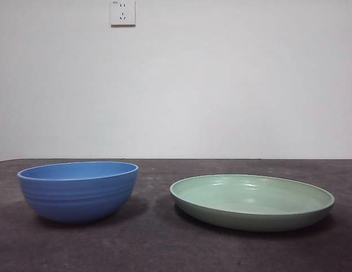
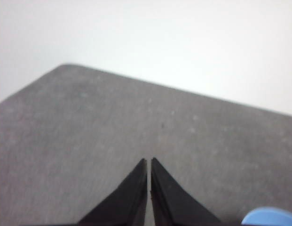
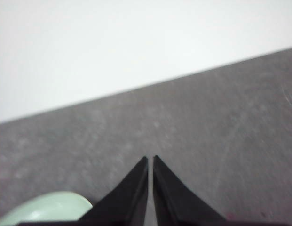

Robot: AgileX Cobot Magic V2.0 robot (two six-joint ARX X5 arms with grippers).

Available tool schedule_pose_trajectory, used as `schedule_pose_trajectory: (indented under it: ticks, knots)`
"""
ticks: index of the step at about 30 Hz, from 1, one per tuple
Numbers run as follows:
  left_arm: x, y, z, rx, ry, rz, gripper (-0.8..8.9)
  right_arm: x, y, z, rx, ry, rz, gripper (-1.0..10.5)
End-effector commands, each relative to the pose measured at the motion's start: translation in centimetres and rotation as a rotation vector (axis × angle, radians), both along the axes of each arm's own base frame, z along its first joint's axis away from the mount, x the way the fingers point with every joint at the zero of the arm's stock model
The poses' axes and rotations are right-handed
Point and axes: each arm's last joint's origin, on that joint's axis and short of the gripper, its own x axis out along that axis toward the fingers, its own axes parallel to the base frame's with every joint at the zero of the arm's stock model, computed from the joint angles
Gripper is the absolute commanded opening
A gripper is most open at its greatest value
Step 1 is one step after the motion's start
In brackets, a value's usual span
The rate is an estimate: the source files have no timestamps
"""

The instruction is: Pick up the blue bowl, put it on the green plate, put it on desk

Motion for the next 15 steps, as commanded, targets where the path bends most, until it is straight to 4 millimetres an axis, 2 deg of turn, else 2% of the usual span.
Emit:
schedule_pose_trajectory:
  ticks: [1,8,15]
  knots:
    - [0.0,0.0,1.6,-0.027,-0.024,-0.006,0.15,-0.1,0.1,1.7,0.047,-0.023,0.011,0.1]
    - [0.6,-0.2,6.3,-0.054,-0.03,-0.054,0.15,0.4,0.6,6.0,0.06,0.005,0.13,0.1]
    - [1.7,-0.8,11.1,-0.055,0.019,-0.177,0.15,2.2,1.3,9.9,0.078,0.111,0.312,0.1]
